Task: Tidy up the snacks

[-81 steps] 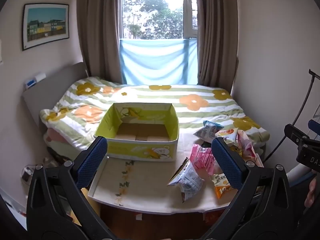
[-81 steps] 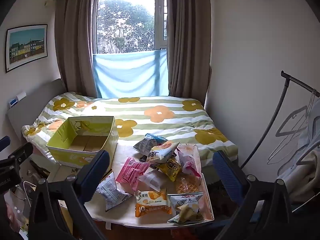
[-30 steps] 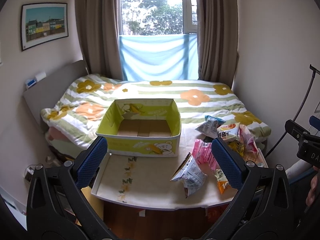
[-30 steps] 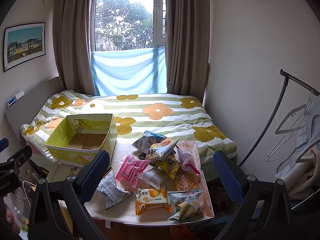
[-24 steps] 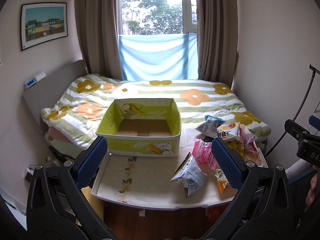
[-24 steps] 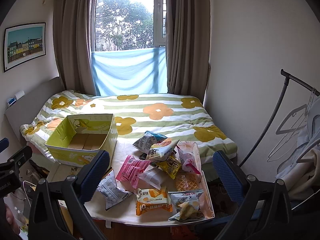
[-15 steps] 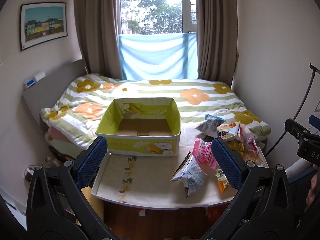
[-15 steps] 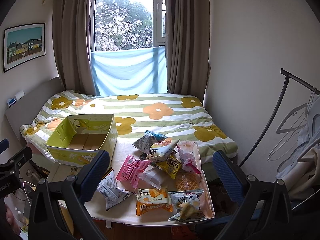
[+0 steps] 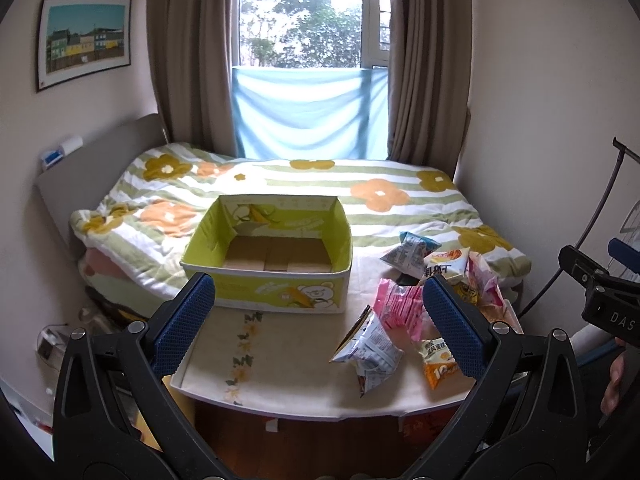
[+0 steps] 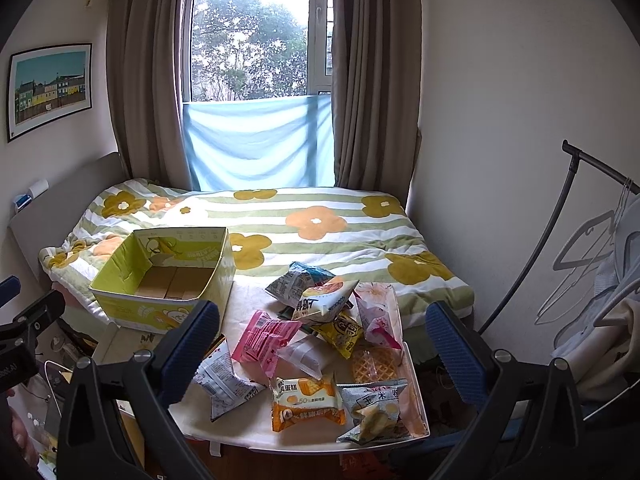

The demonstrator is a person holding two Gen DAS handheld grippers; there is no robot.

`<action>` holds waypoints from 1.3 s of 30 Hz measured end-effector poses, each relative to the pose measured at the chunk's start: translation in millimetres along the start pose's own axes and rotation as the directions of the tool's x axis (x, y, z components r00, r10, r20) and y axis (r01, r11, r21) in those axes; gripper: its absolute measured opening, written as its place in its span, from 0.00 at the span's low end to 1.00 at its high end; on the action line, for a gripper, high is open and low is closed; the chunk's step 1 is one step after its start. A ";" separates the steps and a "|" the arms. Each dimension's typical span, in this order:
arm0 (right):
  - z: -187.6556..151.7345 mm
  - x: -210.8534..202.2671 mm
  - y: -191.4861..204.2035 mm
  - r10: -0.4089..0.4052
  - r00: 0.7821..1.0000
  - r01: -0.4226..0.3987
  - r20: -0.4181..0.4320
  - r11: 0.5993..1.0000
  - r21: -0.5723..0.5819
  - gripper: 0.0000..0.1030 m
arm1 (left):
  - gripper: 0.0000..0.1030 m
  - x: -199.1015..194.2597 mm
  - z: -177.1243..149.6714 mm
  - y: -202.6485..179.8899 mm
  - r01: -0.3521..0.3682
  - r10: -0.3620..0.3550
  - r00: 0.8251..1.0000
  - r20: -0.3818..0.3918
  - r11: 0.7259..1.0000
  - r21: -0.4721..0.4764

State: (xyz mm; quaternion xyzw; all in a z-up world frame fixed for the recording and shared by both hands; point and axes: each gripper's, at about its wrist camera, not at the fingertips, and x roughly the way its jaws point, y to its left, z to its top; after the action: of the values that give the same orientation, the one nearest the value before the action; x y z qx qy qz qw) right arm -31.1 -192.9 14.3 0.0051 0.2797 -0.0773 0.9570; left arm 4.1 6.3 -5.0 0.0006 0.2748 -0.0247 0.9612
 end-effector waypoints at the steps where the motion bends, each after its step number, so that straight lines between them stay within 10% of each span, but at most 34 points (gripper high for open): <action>1: -0.2 -0.2 -0.2 0.000 1.000 0.000 0.001 1.000 0.000 1.00 | 1.00 0.1 -0.1 0.3 -0.008 0.008 1.000 0.002 1.000 0.003; 15: 0.0 0.1 -0.5 0.001 1.000 -0.001 0.002 1.000 0.002 1.00 | 1.00 0.3 -1.3 -4.3 -0.043 0.043 0.999 0.012 0.998 0.047; 23: -7.3 8.8 3.3 0.024 0.998 -0.022 -0.054 0.999 0.044 1.00 | 1.00 25.2 -12.1 -2.4 0.002 0.006 0.994 -0.111 0.997 0.074; 39: -78.5 92.8 -19.9 0.085 0.955 -0.060 -0.285 0.994 0.094 1.00 | 1.00 149.5 -82.0 -29.3 0.174 -0.167 0.874 -0.457 0.984 -0.027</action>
State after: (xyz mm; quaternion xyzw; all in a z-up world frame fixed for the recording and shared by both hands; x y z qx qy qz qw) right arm 1.1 -221.9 -100.9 0.0667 0.4122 -0.0522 0.9071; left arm 86.1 -28.8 -153.3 -0.0106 0.4920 -0.1104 0.8635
